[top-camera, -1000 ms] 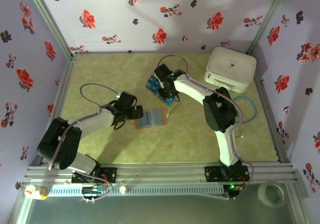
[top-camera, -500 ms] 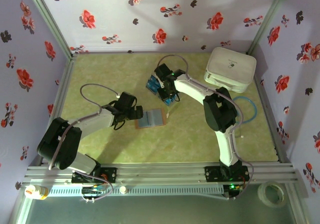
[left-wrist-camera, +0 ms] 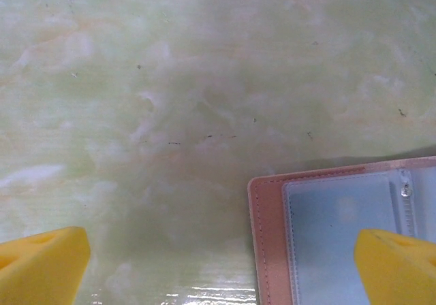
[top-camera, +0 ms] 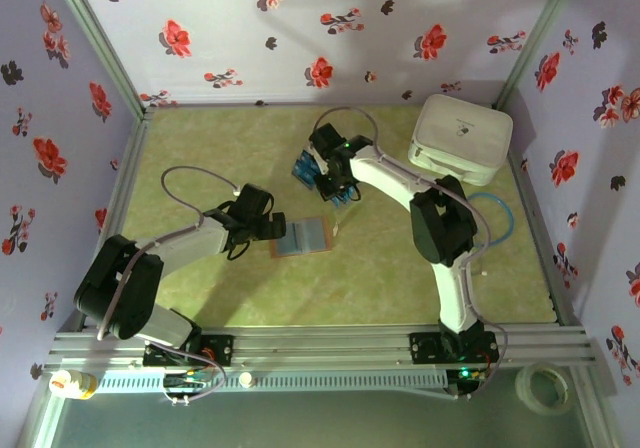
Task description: Put the credit cards into the card holder
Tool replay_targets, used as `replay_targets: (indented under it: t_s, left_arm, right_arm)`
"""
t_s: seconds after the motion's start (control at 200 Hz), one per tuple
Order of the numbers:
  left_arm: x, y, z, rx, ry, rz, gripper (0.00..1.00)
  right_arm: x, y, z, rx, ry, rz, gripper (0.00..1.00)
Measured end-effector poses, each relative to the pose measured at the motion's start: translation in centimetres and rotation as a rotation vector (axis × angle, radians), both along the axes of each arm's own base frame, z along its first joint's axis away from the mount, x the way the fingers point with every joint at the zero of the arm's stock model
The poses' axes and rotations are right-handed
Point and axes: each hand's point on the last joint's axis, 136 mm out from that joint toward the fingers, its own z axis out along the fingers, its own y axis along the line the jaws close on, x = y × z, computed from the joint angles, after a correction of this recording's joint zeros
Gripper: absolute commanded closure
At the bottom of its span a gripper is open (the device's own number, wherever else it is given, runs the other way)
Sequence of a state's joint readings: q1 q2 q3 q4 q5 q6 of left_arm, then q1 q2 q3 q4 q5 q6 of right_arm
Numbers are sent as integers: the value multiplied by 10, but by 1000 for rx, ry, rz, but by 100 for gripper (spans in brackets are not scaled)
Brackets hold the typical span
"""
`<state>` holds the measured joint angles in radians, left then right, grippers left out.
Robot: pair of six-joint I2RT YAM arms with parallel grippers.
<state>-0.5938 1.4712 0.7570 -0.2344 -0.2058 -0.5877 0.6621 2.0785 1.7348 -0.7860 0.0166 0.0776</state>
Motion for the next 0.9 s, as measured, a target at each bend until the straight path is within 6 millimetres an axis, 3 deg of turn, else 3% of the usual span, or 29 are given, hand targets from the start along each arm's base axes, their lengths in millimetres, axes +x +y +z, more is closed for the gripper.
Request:
replay_targets:
  t_s: [0.265,0.42,0.56,0.9]
  left_arm:
    - [1,-4,15,-2,-20,-26,0]
    - [-4,-13,15,-3,-15,-60,0]
    - [-13,-18,12,12,2,-86,0]
    - [-18,-17,1,88,9,-111,0]
  right_arm:
    - [-11,7,64,148,-75,12,100]
    - [-25,14,81,284,-74,-13,100]
    - [-44,22,73,442,-21,-68,100]
    - [-76,31,17,760,137,-248,100]
